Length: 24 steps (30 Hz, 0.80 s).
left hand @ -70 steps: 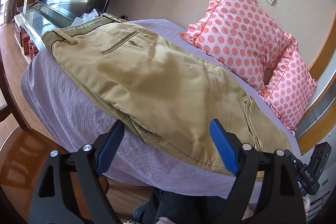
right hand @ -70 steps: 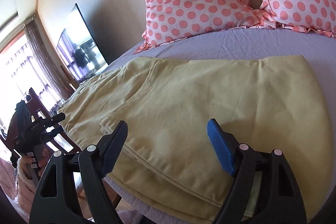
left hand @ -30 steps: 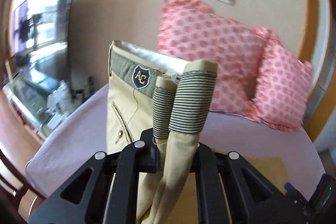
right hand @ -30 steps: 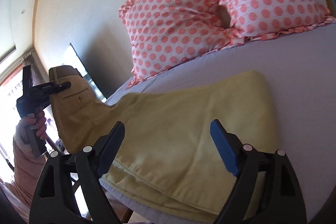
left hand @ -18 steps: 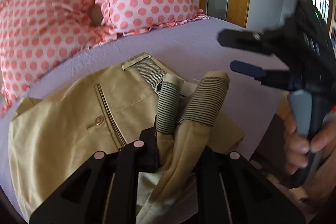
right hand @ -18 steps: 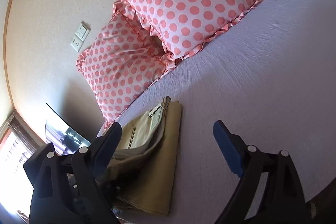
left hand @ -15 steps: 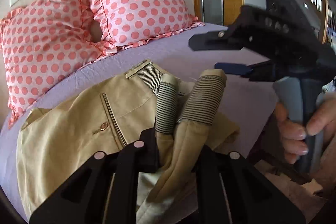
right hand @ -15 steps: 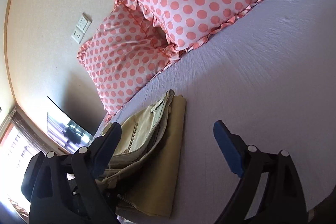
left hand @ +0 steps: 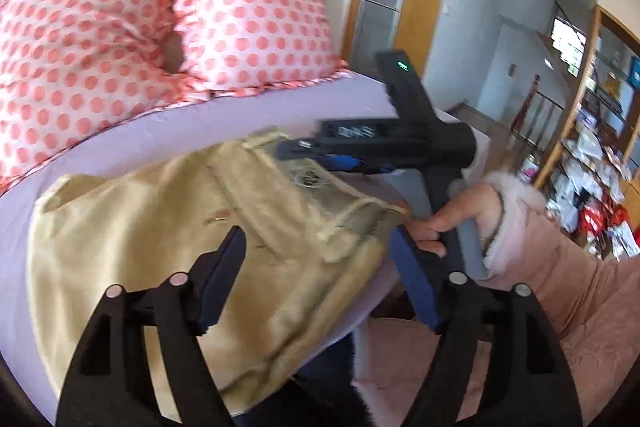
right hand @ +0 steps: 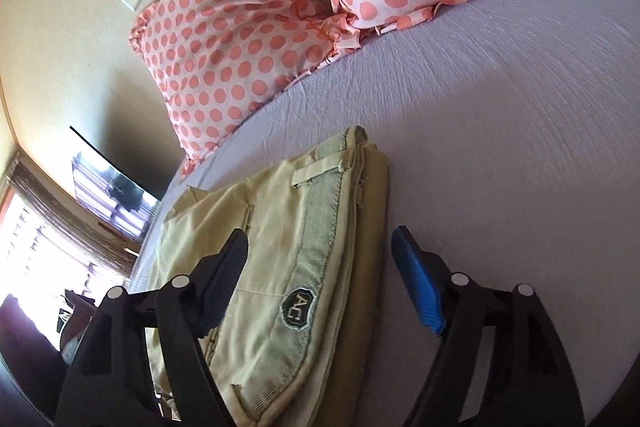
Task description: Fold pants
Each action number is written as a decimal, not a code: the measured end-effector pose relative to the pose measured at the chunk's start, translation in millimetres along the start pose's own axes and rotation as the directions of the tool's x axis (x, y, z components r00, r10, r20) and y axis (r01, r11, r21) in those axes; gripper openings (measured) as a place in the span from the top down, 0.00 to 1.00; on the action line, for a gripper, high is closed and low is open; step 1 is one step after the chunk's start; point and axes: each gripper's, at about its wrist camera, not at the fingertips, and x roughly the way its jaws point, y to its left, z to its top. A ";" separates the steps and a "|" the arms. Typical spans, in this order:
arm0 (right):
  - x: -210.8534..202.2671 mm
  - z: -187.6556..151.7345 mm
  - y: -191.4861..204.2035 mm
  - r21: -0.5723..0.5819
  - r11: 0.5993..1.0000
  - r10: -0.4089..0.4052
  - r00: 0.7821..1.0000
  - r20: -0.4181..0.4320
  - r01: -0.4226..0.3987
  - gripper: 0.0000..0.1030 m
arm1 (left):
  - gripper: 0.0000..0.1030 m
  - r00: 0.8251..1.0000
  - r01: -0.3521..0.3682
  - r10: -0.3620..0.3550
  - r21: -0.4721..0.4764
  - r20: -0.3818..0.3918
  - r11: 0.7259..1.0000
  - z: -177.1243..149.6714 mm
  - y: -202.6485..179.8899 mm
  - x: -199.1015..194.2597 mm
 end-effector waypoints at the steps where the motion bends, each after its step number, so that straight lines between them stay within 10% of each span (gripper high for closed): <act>1: 1.6 1.7 -0.1 -0.009 1.000 -0.010 1.000 0.001 0.010 0.31 | 0.20 0.997 -0.075 0.076 -0.053 0.012 0.996 2.3 25.6 -8.9; 4: 7.3 6.0 -1.8 -0.009 1.000 -0.008 1.000 -0.021 0.008 0.47 | 0.19 0.969 -0.244 0.243 -0.277 -0.040 0.929 4.1 113.2 -25.5; 8: 10.4 6.1 -0.2 -0.033 0.999 0.006 0.998 -0.066 -0.008 0.53 | 0.19 0.977 -0.213 0.172 -0.509 -0.127 0.834 -11.6 198.5 -25.8; 16: 17.9 13.7 -5.6 0.007 0.998 0.069 0.993 -0.098 -0.069 0.56 | 0.16 0.980 -0.131 0.032 -0.509 -0.198 0.851 -16.0 228.5 16.6; 20: 25.6 18.0 -18.9 0.093 0.986 0.147 0.981 -0.130 -0.136 0.87 | 0.14 0.982 -0.090 -0.009 -0.511 -0.188 0.855 -8.2 232.7 28.8; 24: 23.9 22.2 -19.9 0.123 0.963 0.255 0.958 -0.131 -0.239 0.89 | 0.82 0.983 -0.076 -0.034 -0.569 -0.181 0.819 -5.0 250.4 33.4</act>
